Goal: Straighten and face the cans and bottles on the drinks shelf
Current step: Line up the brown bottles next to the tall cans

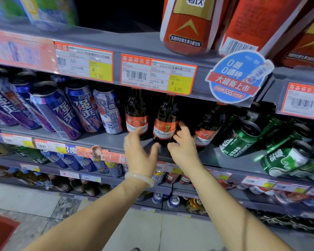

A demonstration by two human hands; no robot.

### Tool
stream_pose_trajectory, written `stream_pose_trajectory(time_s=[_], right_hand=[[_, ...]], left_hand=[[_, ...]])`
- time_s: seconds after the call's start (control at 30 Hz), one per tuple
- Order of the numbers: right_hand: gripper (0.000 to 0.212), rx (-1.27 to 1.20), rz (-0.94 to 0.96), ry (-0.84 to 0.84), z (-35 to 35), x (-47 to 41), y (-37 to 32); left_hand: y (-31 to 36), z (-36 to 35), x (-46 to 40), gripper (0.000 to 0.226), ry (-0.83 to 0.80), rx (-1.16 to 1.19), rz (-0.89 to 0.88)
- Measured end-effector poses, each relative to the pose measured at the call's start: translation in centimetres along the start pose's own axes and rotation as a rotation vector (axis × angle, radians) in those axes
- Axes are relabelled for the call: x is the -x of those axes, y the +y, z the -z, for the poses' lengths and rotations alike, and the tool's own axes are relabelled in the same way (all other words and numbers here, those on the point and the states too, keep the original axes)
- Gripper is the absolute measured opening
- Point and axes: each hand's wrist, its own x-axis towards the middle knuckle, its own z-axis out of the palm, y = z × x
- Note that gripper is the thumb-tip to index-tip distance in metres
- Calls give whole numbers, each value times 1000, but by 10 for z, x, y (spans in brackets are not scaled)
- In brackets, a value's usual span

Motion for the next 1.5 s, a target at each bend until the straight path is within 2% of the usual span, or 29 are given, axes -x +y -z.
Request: stream_pose_trajectory(time_s=[0.03, 0.1, 0.2, 0.4, 0.57, 0.63, 0.73, 0.77, 0.83, 0.9, 0.97, 1.0, 1.07, 1.1, 1.17, 1.27, 1.4, 1.5], right_hand=[[64, 28, 6, 21, -1, -1, 3], [62, 55, 18, 52, -3, -1, 5], [59, 45, 41, 61, -6, 2, 3], [58, 126, -1, 44, -19, 0, 3], [72, 60, -42, -71, -15, 1, 3], [65, 15, -31, 31, -4, 8, 11], [51, -95, -50, 441, 22, 24, 31], [56, -94, -73, 546, 32, 26, 37], [75, -75, -115, 618, 48, 21, 42], [89, -39, -127, 560, 59, 6, 39], [83, 42, -121, 456, 66, -9, 32], [71, 63, -119, 402, 68, -14, 27], [34, 63, -86, 347, 69, -17, 19], [26, 78, -68, 363, 67, -17, 15], [38, 101, -51, 384, 62, -14, 9], [23, 131, -60, 336, 49, -20, 7], [39, 170, -77, 301, 33, -33, 17], [38, 170, -83, 313, 31, -38, 21]], left_hand=[[1, 6, -5, 71, 39, 6, 80], [3, 13, -17, 92, 14, 42, 224], [8, 14, -34, 106, -67, 48, 233], [8, 5, -40, 108, -33, 59, 204], [0, 7, -43, 101, -6, 59, 149], [-1, 8, -42, 102, -14, 50, 146], [-3, 9, -37, 108, -36, 46, 159], [-5, 9, -35, 110, -42, 44, 162], [-7, 9, -33, 111, -44, 41, 161], [-8, 8, -33, 110, -35, 39, 163], [-9, 8, -35, 108, -28, 30, 151], [-10, 9, -36, 107, -29, 27, 147], [-11, 9, -40, 106, -29, 42, 129], [-11, 10, -43, 105, -26, 51, 120], [-9, 10, -45, 103, -20, 45, 122], [-6, 8, -47, 99, -14, 18, 116], [-6, 7, -49, 100, -5, 19, 117], [-7, 6, -50, 101, 3, 6, 108]])
